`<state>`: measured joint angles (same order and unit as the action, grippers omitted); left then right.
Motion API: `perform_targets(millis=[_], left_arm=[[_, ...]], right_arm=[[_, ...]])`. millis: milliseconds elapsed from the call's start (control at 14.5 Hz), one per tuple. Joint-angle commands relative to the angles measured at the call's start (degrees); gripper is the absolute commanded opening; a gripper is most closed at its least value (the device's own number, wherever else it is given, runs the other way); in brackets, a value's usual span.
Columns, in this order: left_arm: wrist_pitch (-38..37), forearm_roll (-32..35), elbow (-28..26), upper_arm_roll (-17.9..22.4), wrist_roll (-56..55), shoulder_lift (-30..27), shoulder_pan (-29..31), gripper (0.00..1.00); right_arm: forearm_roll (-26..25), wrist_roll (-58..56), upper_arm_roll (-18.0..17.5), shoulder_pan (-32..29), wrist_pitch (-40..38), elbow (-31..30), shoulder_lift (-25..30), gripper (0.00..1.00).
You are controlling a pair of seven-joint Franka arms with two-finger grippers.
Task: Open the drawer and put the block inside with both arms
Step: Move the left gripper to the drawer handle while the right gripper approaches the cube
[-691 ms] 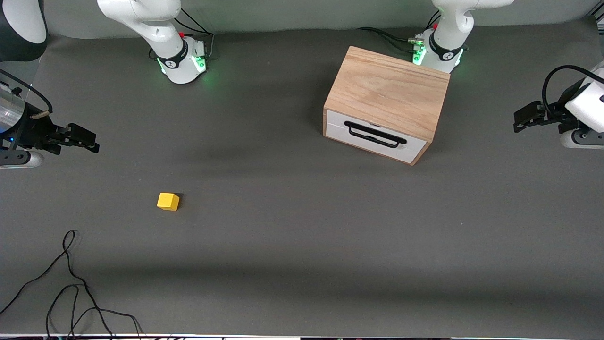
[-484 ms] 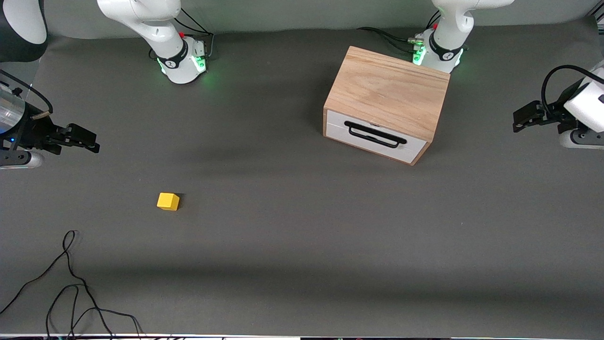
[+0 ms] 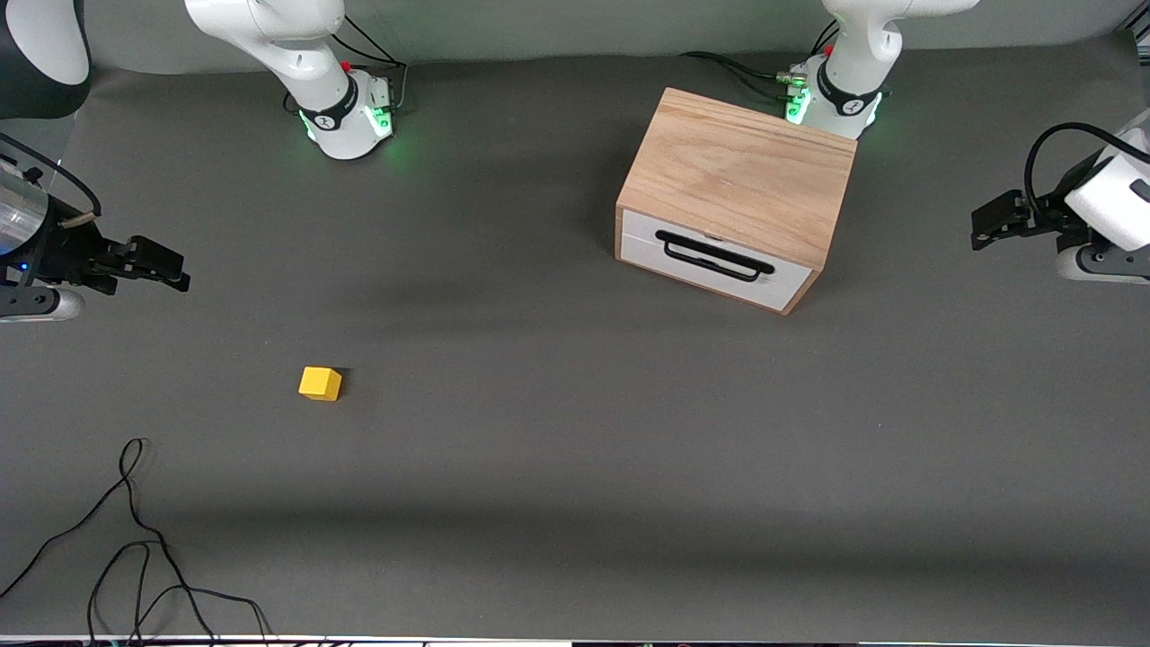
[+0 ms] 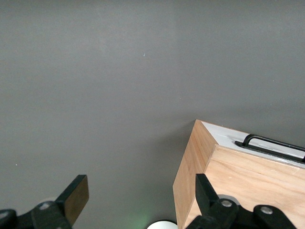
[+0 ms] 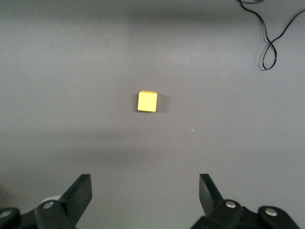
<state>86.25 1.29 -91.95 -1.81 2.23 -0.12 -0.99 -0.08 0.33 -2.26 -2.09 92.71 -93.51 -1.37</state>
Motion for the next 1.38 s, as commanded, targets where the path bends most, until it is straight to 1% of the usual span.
perform_targets(millis=[0, 69, 138, 346, 484, 622, 761, 830, 968, 1106, 1314], left_arm=[[-0.56, -1.46, 0.1, 0.05, -3.69, -0.4, -0.58, 1.0], [-0.56, -3.03, 0.19, -0.65, -10.25, -0.41, -1.63, 1.0], [-0.29, -3.05, 0.28, -1.87, -17.1, -0.32, -2.77, 1.0], [0.67, -3.66, 0.63, -6.53, -36.52, 0.47, -5.42, 1.0], [0.15, -3.93, 2.9, -10.04, -49.46, 2.31, -5.77, 1.0], [0.23, -3.4, 3.7, -15.83, -62.8, 3.9, -6.04, 1.0], [0.85, -2.96, 4.75, -20.41, -77.73, 6.17, -6.65, 1.0], [0.85, -2.87, 6.33, -21.39, -84.16, 8.19, -7.44, 1.0], [0.85, -2.52, 9.23, -21.57, -94.29, 12.06, -10.94, 1.0], [0.42, -2.17, 10.38, -21.57, -102.3, 13.74, -11.84, 1.0], [-3.79, -2.34, 9.07, -21.57, -104.09, 13.83, -11.93, 1.0]], right_arm=[[-0.45, -0.86, -0.55, -0.72, -1.04, 2.19, -1.18, 1.0], [-0.45, -0.77, -0.55, -0.72, -1.04, 2.19, -1.18, 1.0], [-0.45, -0.59, -0.55, -0.72, -1.04, 2.11, -1.18, 1.0], [-0.54, -0.24, -0.55, -0.63, -1.13, 1.93, -1.18, 1.0], [-0.54, -0.24, -0.55, -0.63, -1.13, 1.67, -1.18, 1.0], [-0.54, -0.15, -0.55, -0.46, -1.13, 1.14, -1.18, 1.0], [-0.54, -0.24, -0.55, -0.55, -0.26, 0.0, -1.18, 1.0], [-0.54, -0.15, -0.55, -0.55, 0.18, -0.35, -1.26, 1.0], [-0.54, -0.24, -0.47, -0.54, 1.23, -1.23, -1.35, 1.0], [-0.54, -0.24, -0.47, -0.55, 2.64, -2.46, -1.26, 1.0], [-0.54, -0.24, -0.47, -0.55, 4.14, -3.69, -1.26, 1.0]])
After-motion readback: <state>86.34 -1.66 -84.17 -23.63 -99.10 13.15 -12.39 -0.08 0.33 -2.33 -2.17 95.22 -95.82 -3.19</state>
